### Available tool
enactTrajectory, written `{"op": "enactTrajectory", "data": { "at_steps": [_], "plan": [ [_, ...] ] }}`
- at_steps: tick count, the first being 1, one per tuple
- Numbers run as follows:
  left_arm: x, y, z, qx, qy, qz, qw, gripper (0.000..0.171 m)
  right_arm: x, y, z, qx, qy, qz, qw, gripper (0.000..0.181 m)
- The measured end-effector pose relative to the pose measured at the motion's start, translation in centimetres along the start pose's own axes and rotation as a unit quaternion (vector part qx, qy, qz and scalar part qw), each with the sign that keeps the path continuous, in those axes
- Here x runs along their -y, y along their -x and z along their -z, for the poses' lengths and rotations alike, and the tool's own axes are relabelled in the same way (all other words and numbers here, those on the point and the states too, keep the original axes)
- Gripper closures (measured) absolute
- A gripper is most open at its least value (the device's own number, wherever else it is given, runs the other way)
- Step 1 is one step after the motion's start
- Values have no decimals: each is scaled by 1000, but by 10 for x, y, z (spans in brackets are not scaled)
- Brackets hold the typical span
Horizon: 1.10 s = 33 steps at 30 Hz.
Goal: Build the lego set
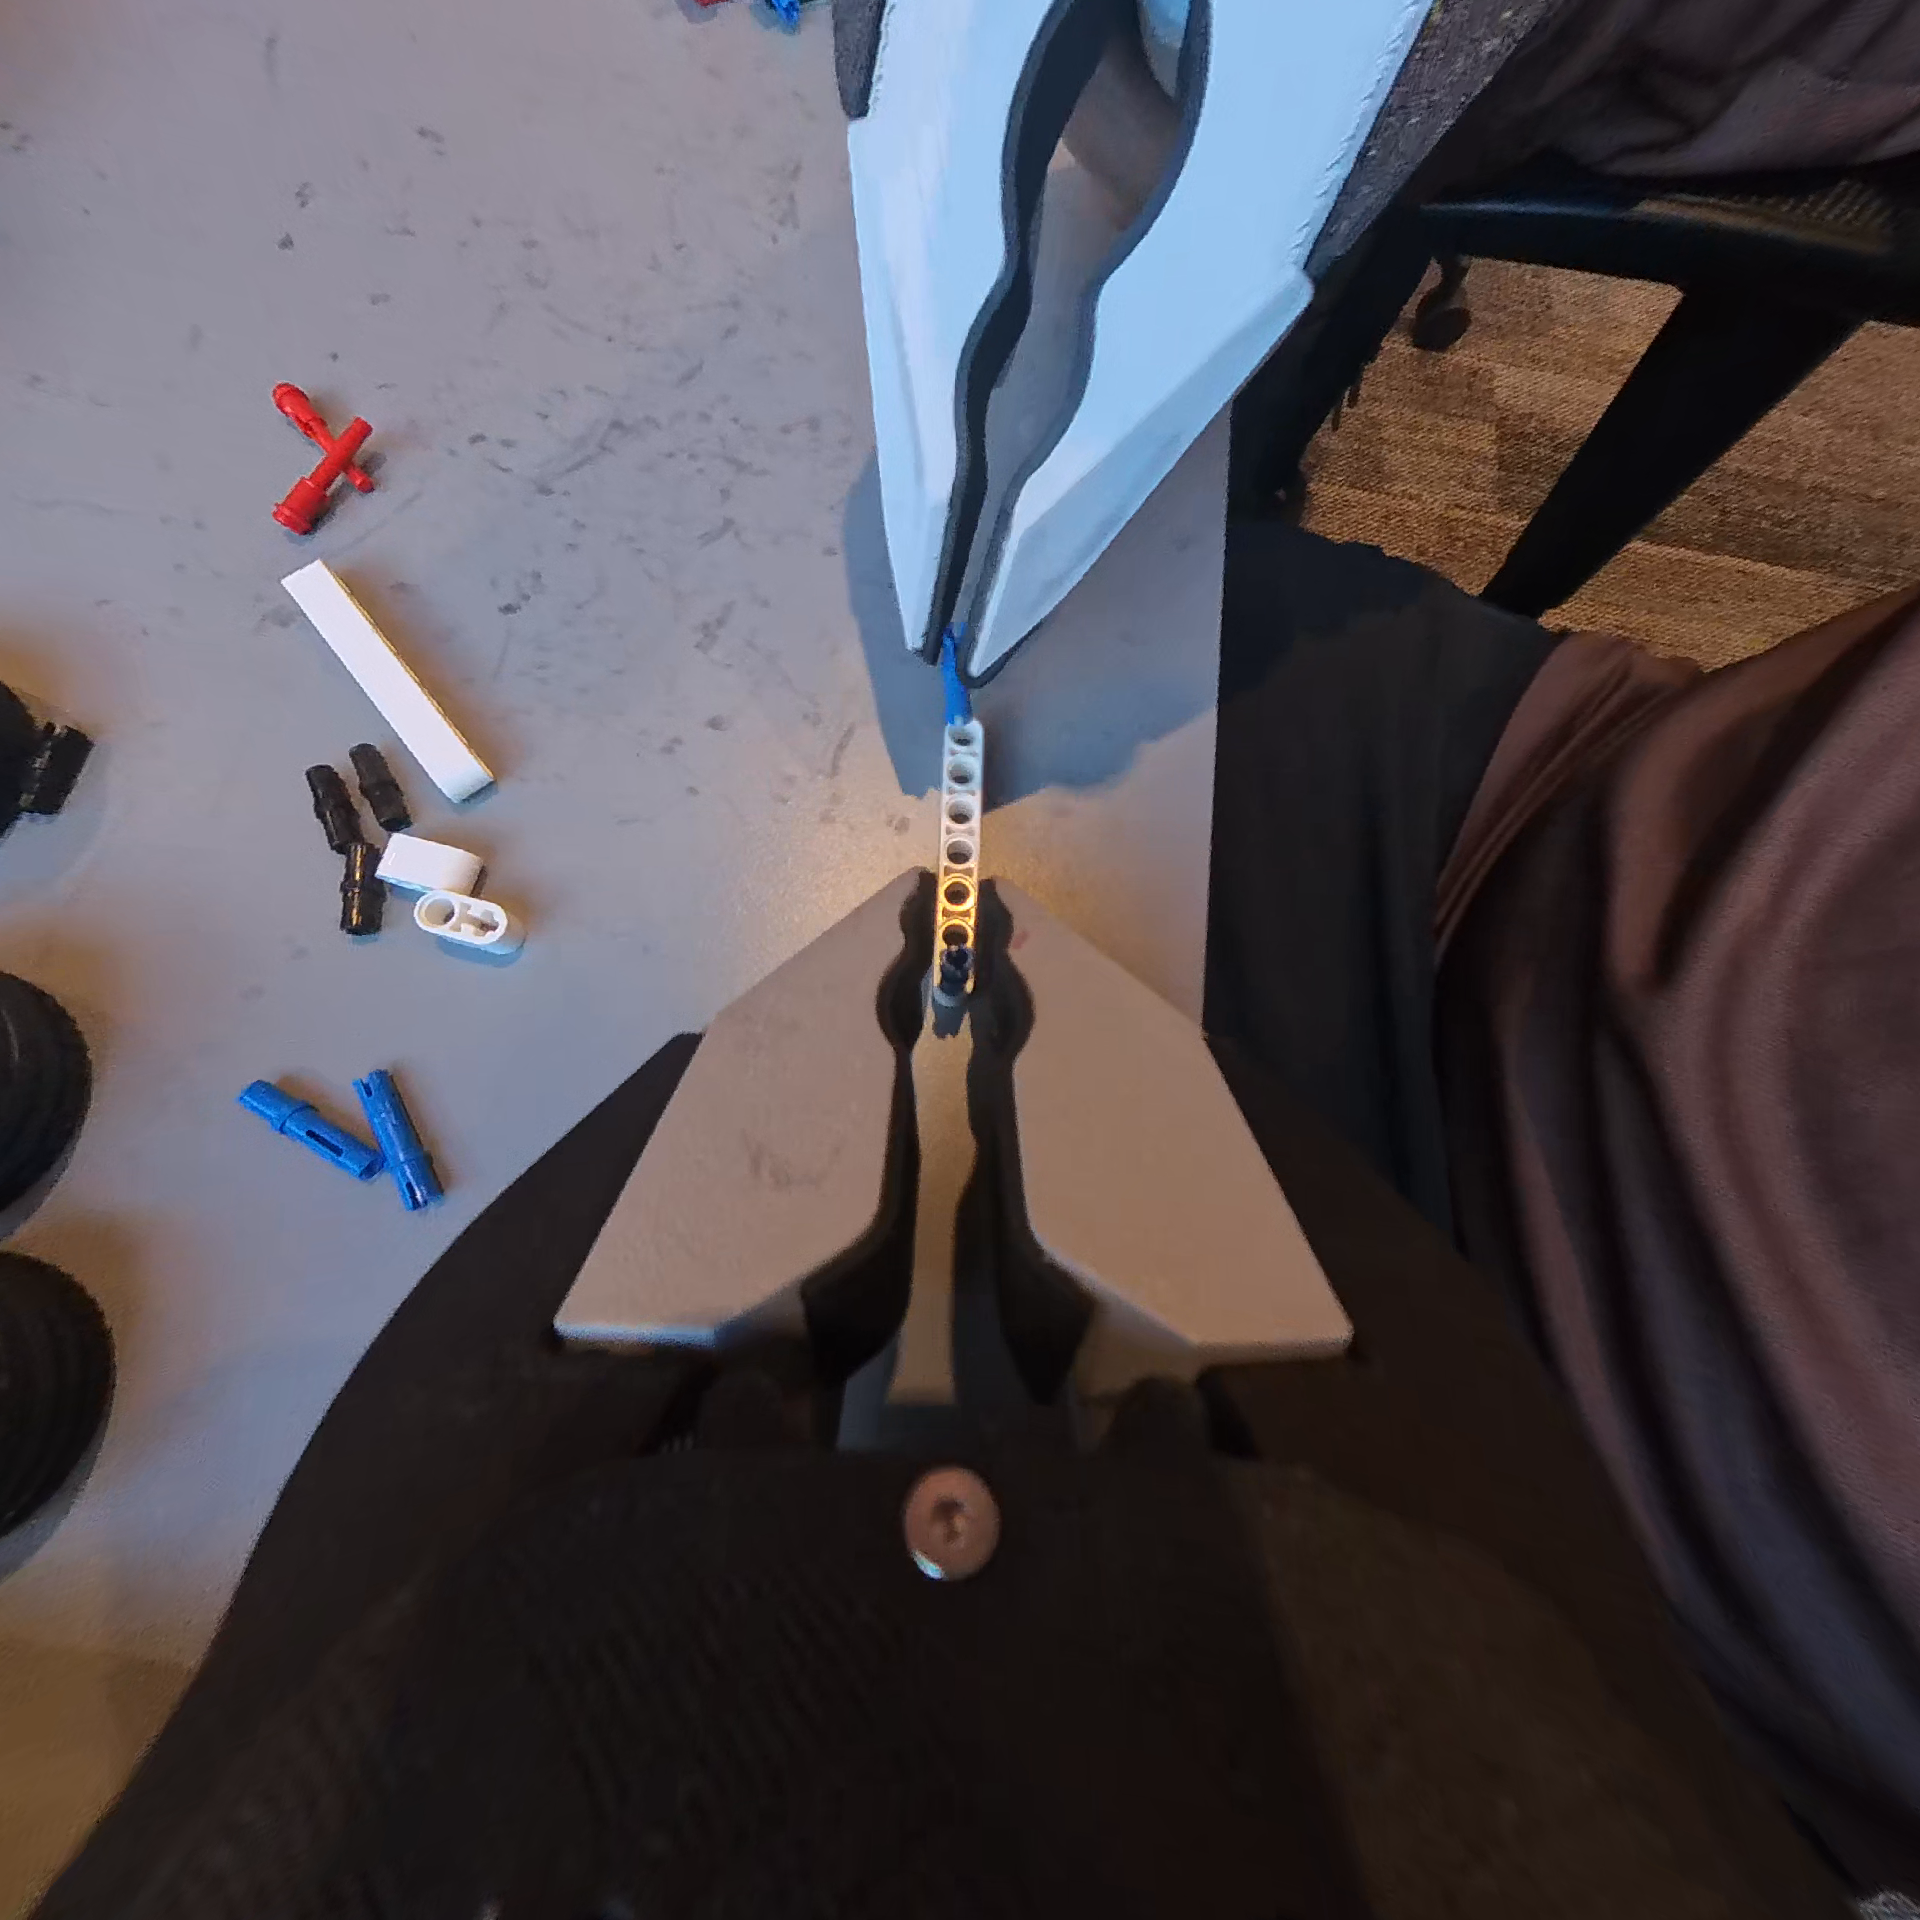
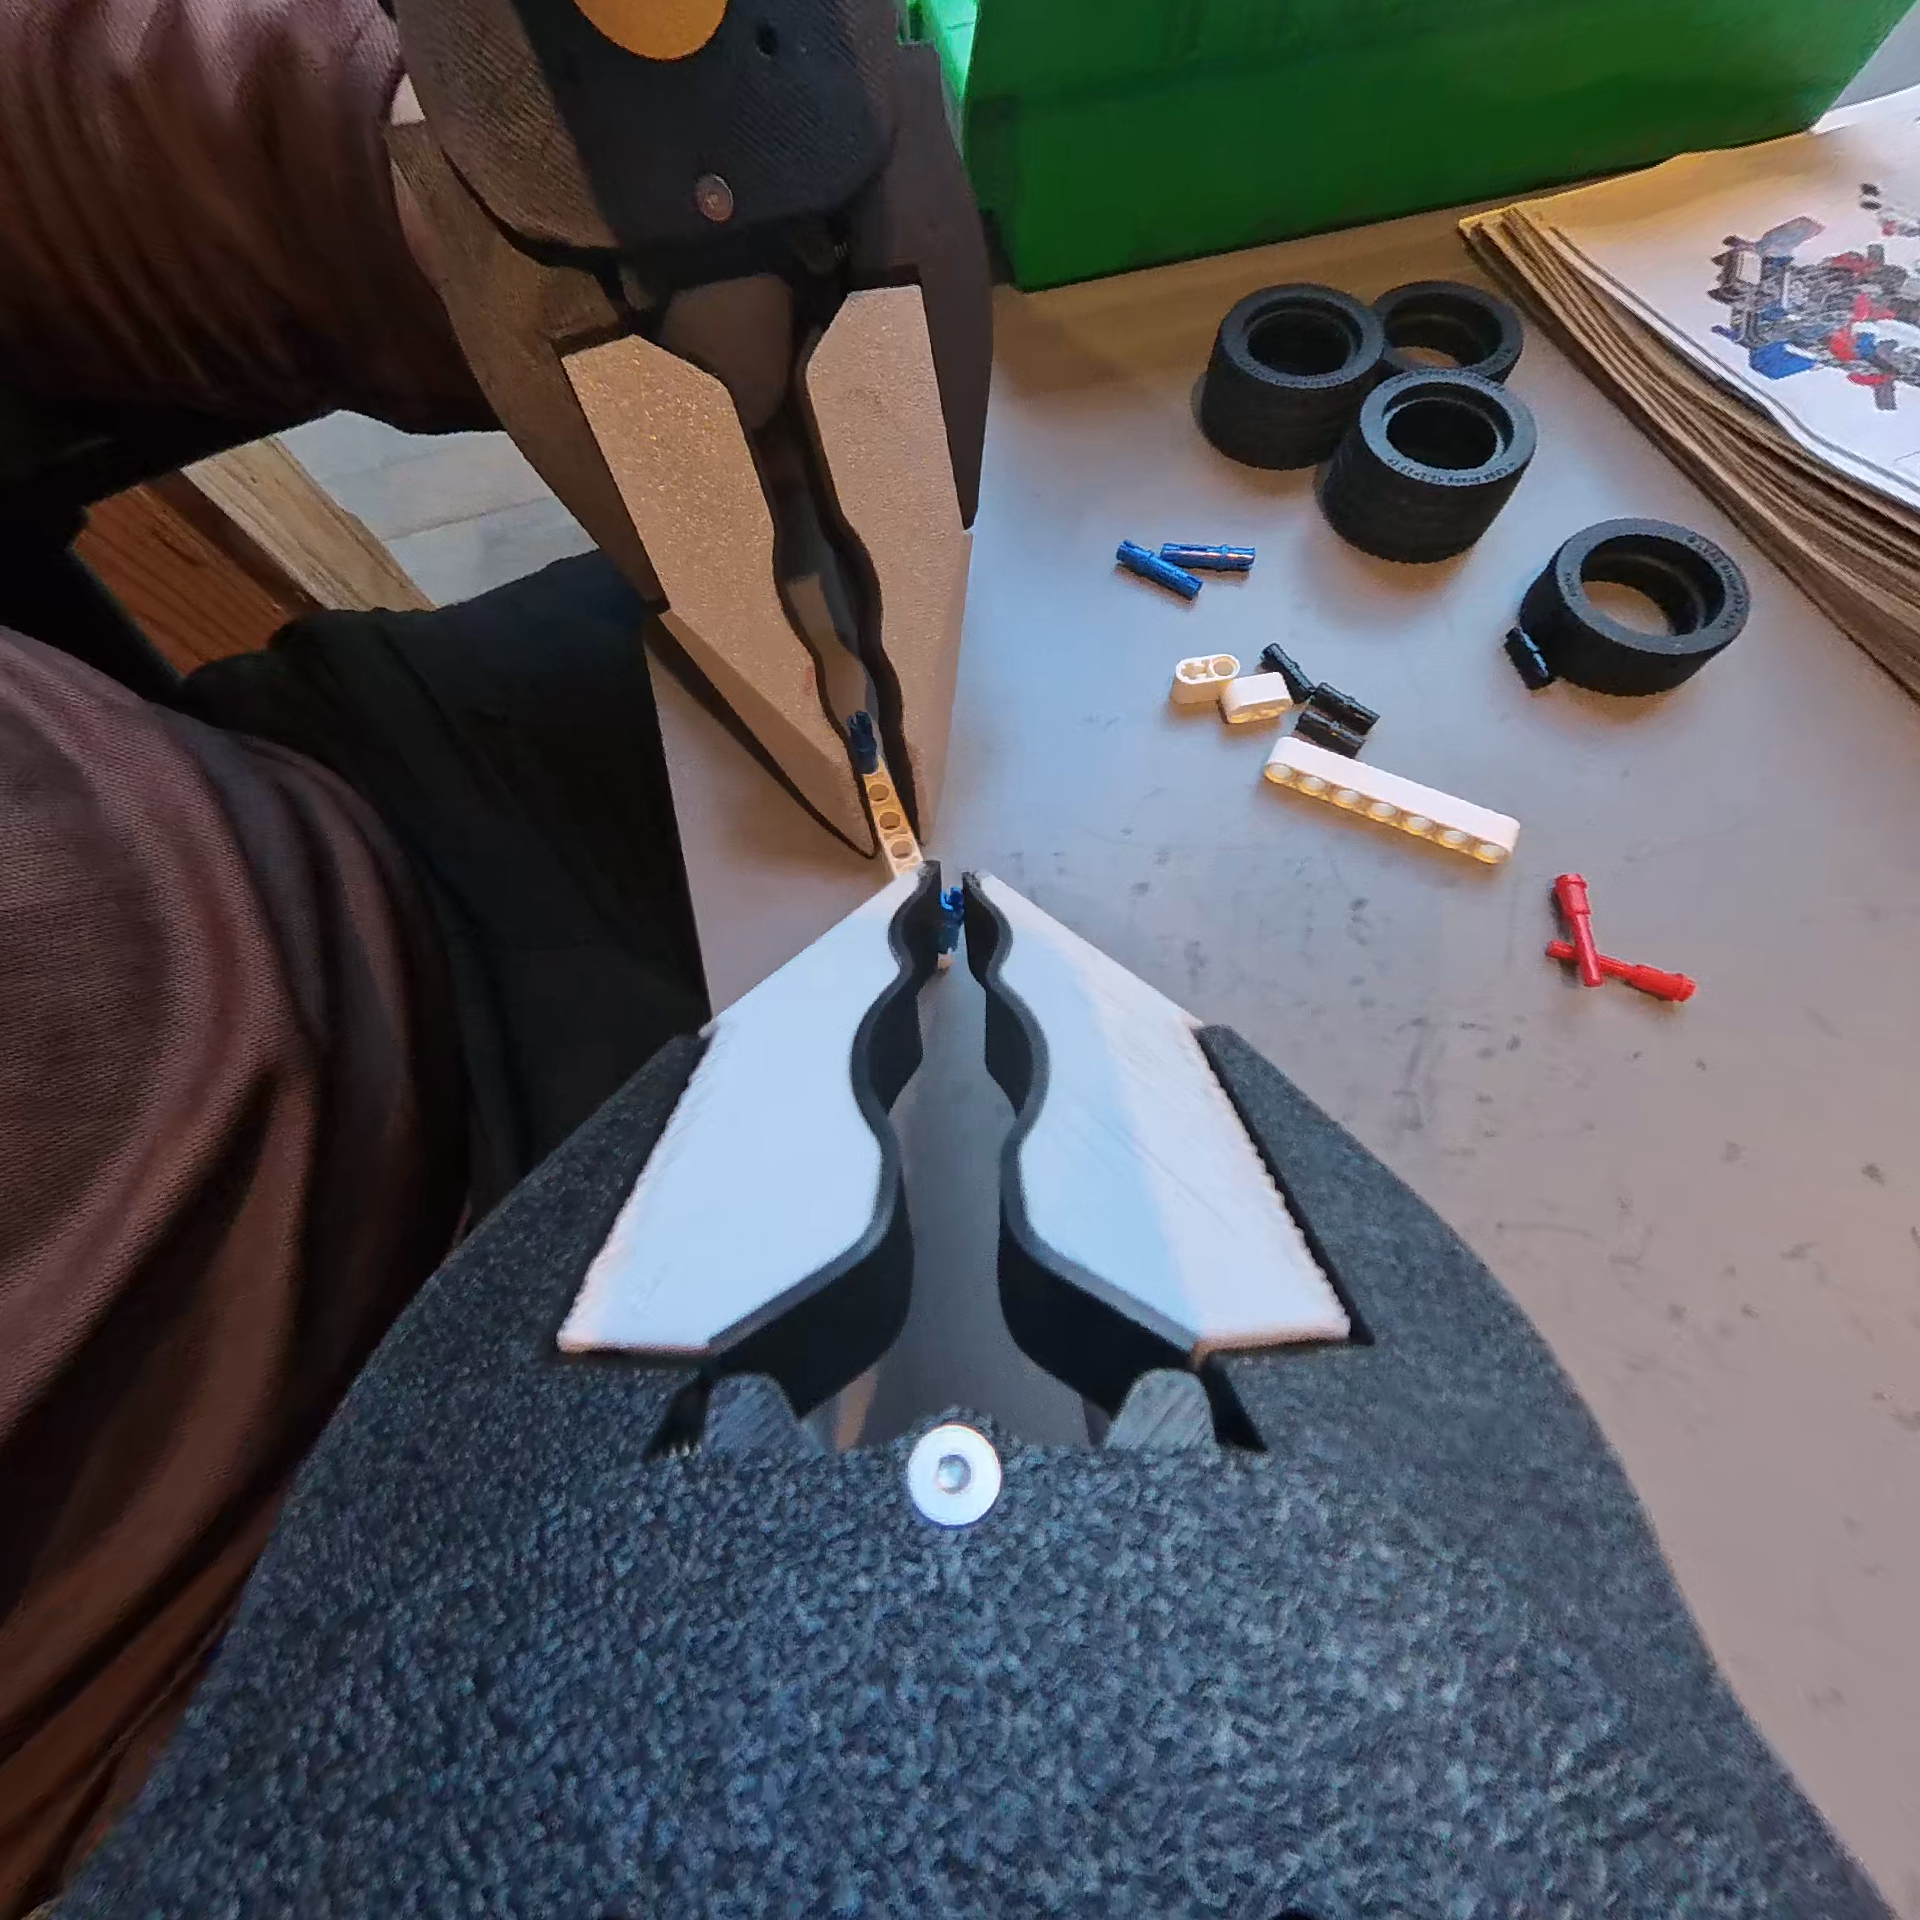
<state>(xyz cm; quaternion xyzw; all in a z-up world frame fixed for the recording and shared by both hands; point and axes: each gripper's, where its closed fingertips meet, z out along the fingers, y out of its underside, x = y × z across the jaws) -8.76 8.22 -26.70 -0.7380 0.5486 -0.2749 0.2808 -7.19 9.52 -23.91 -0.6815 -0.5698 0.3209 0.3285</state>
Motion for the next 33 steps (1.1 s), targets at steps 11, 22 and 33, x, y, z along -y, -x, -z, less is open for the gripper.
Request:
{"op": "enactTrajectory", "data": {
  "at_steps": [11,22,33],
  "plan": [
    [0,1,-1,17,17,-6,1000,167,-2,3,-2,1,-1,12,1000,178],
    [1,1,0,14,0,2,1000,167,-5,5,0,-14,-1,62,998,178],
    [0,1,-1,16,-1,5,1000,167,-11,-7,0,-10,27,6,1000,179]
  ]
}}
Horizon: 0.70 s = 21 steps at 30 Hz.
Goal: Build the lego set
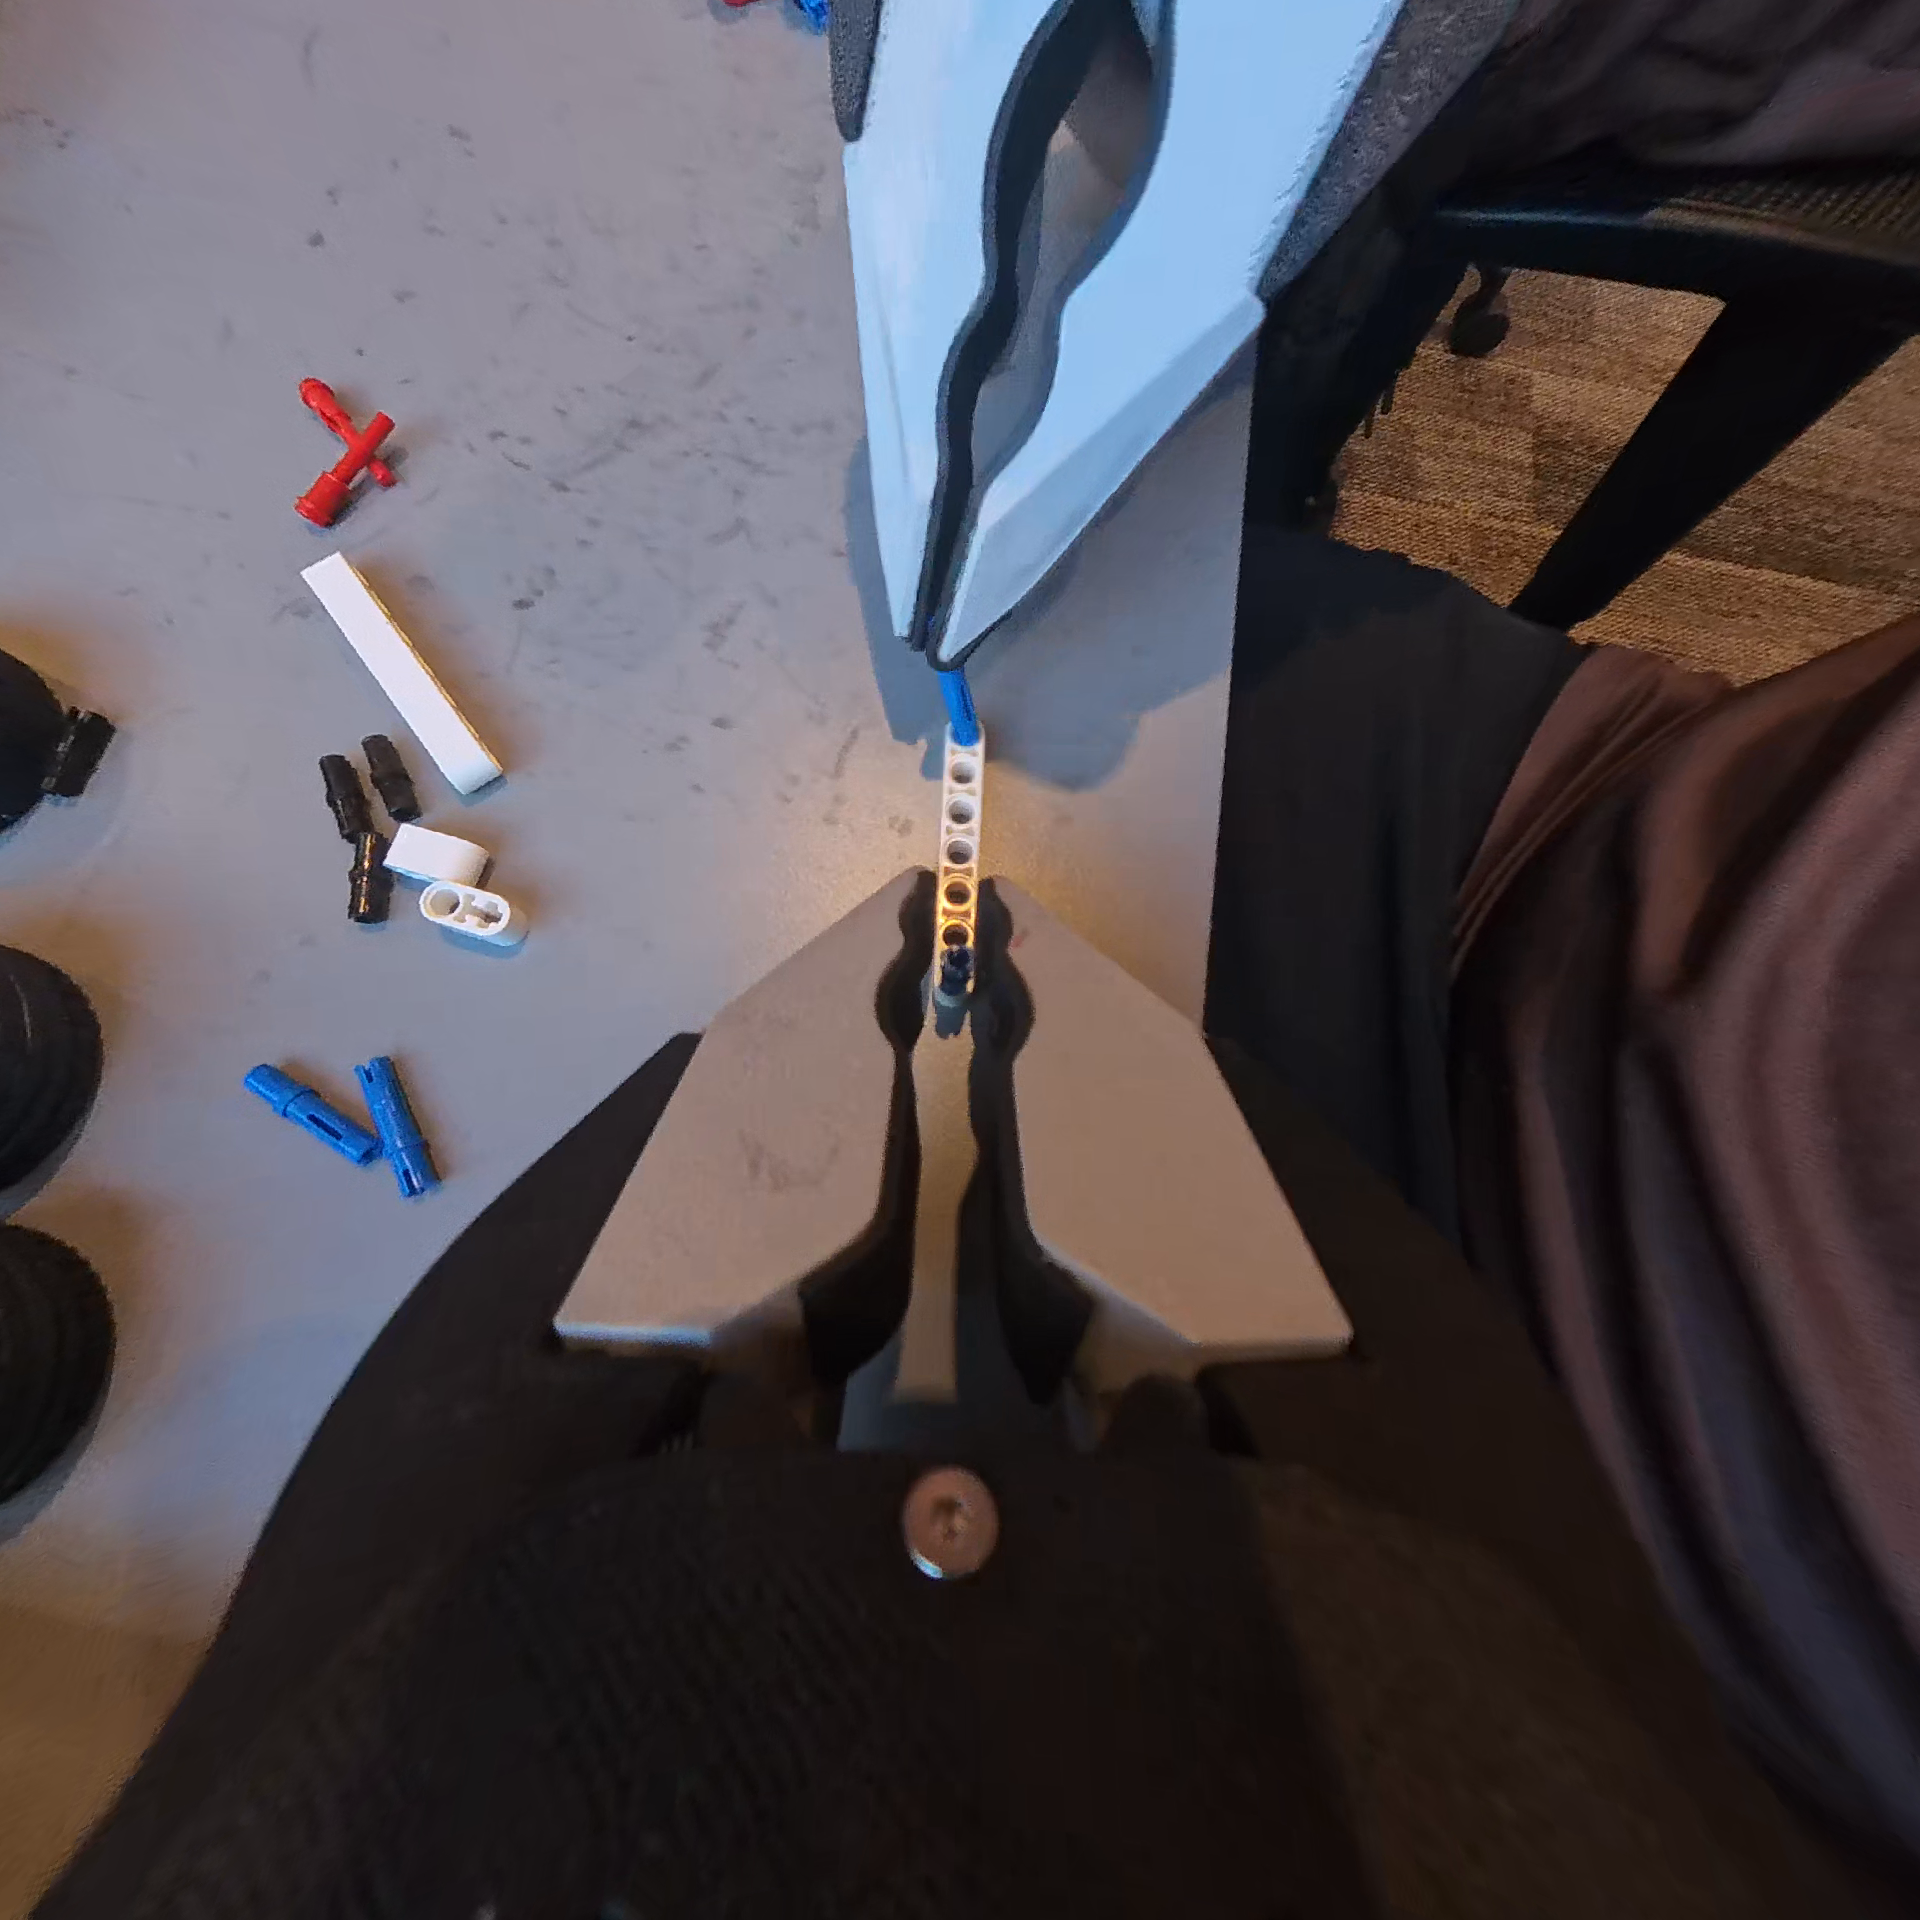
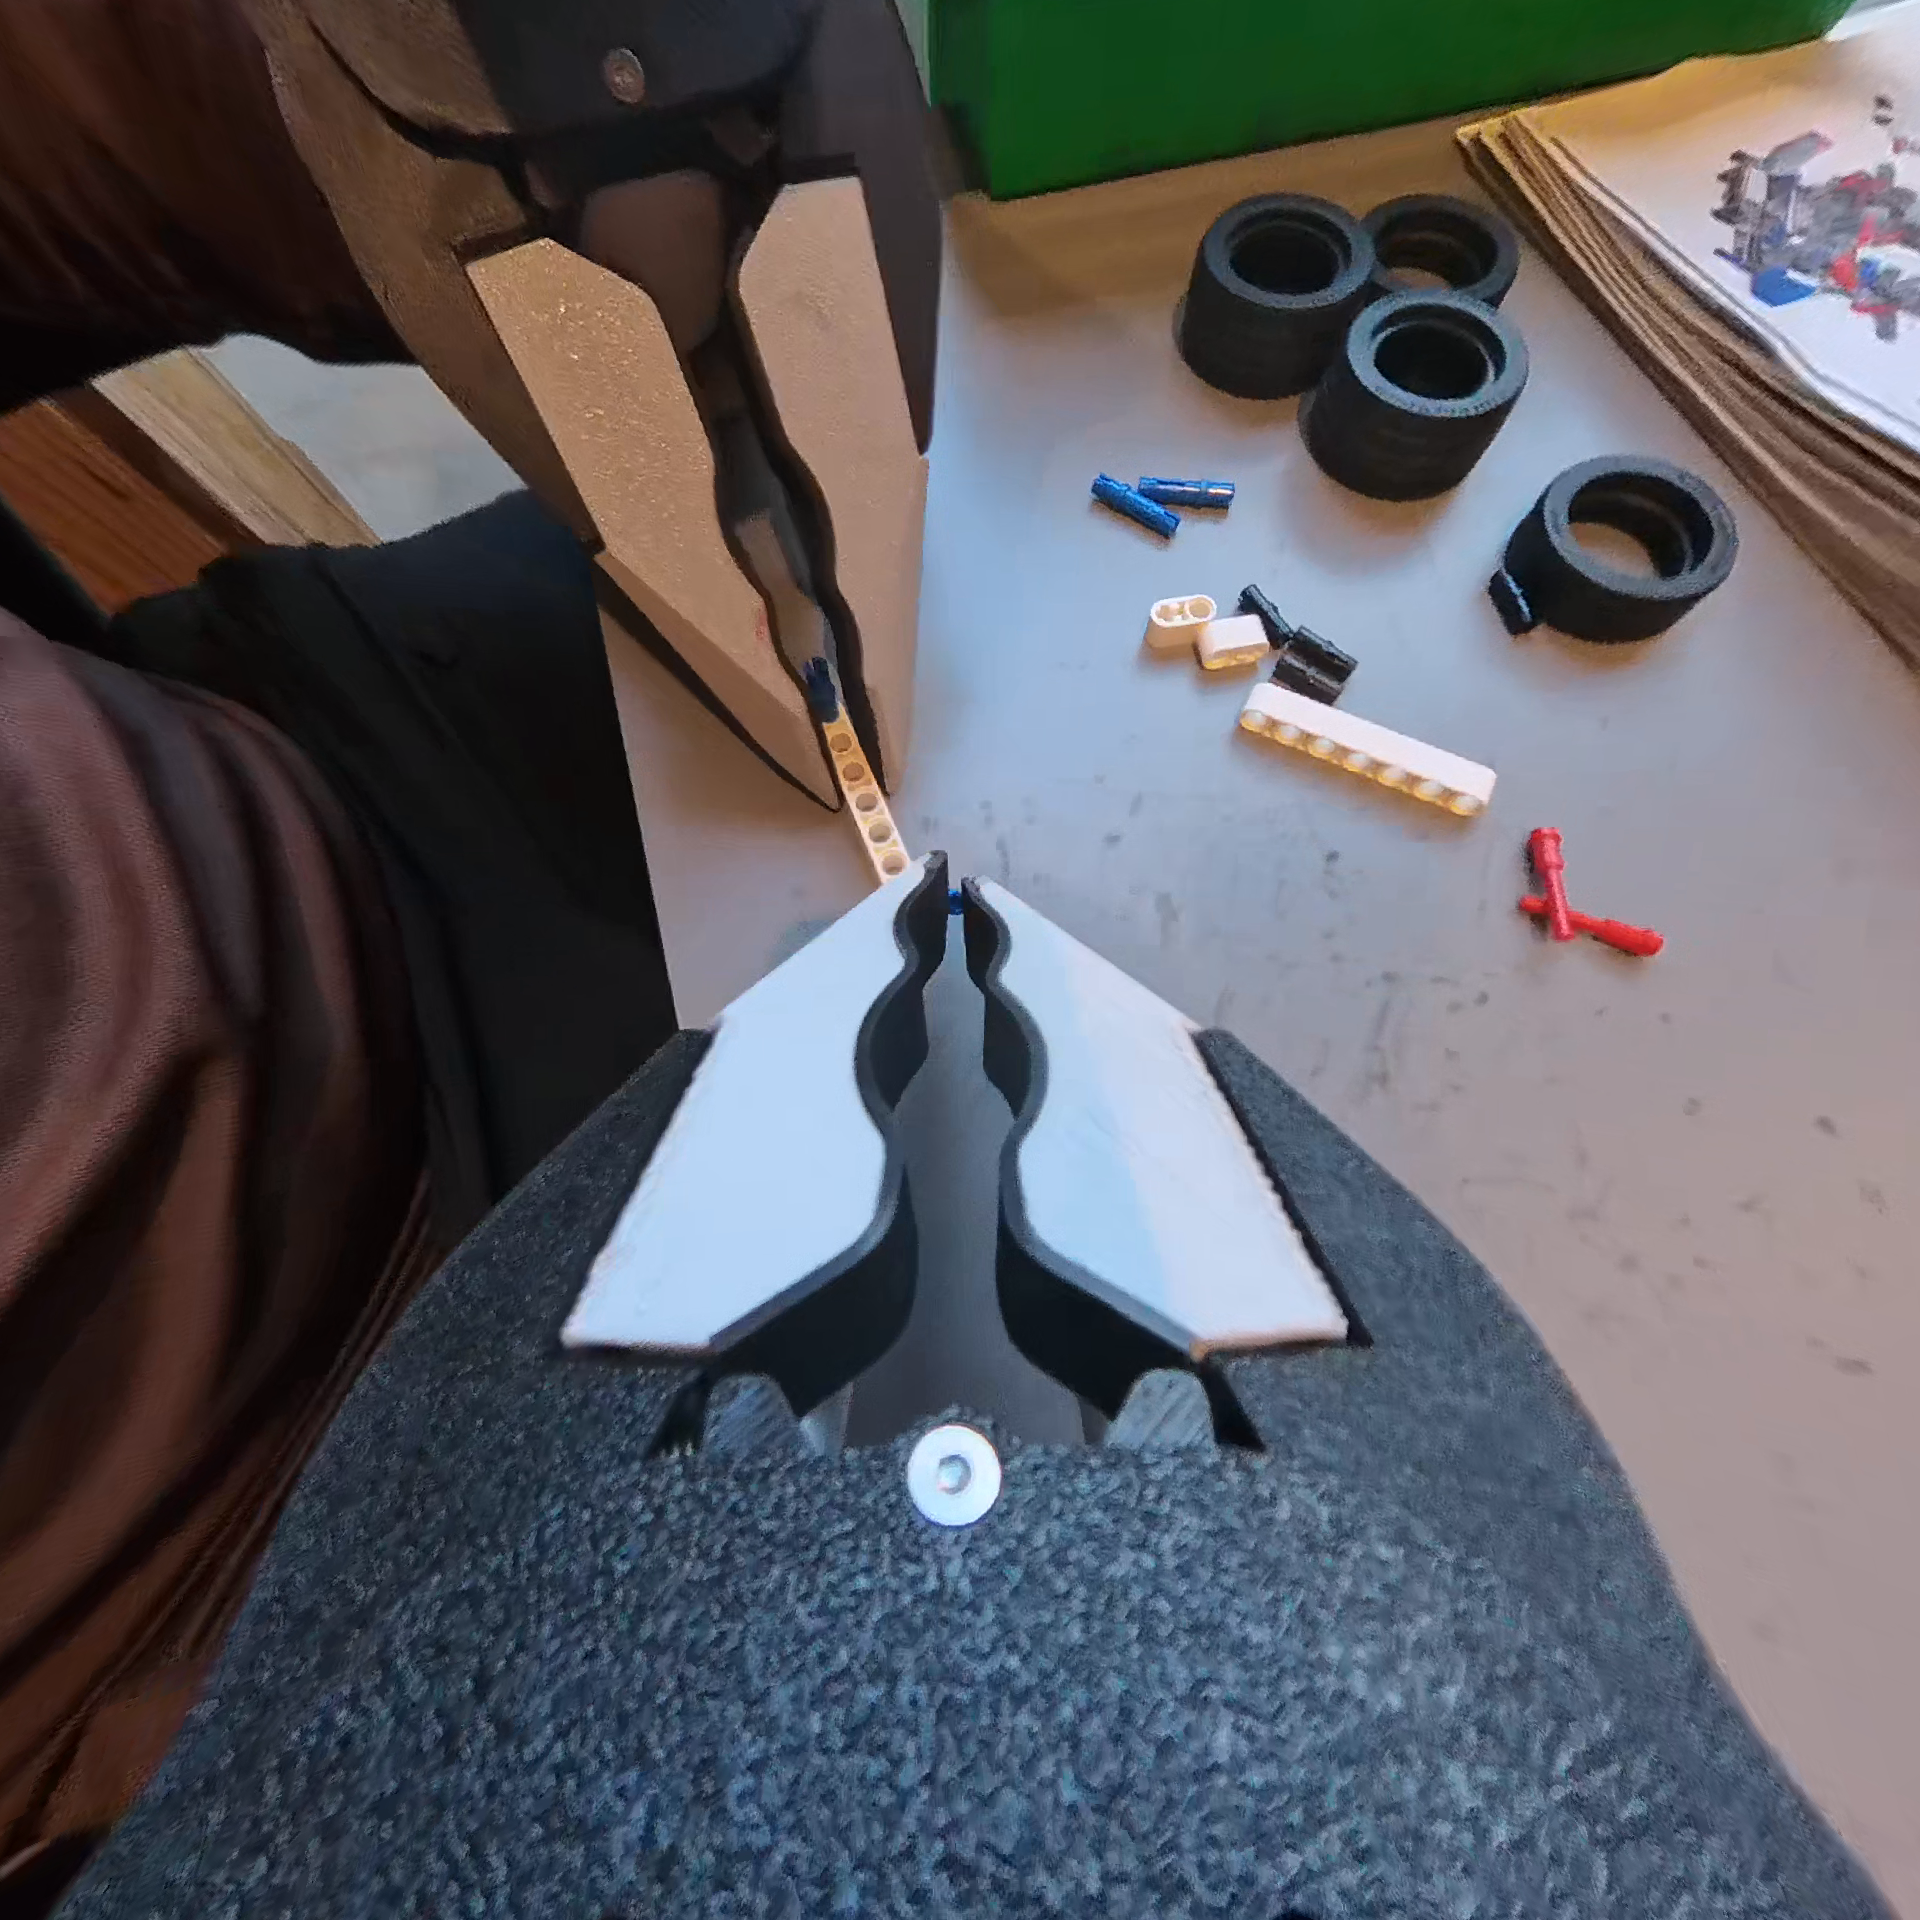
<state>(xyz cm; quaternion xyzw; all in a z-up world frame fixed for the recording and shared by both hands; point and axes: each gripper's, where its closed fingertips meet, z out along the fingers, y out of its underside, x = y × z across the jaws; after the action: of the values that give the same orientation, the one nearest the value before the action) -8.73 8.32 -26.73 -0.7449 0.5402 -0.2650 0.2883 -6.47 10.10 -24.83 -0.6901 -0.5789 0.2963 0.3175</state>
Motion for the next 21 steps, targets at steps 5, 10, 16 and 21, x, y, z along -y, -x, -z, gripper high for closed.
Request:
{"op": "enactTrajectory", "data": {
  "at_steps": [5,10,16,21],
  "plan": [
    [0,0,0,1,0,1,1000,167,6,5,-2,-9,29,39,999,179],
    [0,-2,0,-6,-2,1,1000,164,7,3,0,-14,25,46,999,178],
    [0,0,1,-2,0,-2,1000,161,7,3,3,-4,-11,8,1000,178],
    [-2,11,14,32,15,-14,999,152,18,3,12,8,-50,-15,999,177]
  ]
}}
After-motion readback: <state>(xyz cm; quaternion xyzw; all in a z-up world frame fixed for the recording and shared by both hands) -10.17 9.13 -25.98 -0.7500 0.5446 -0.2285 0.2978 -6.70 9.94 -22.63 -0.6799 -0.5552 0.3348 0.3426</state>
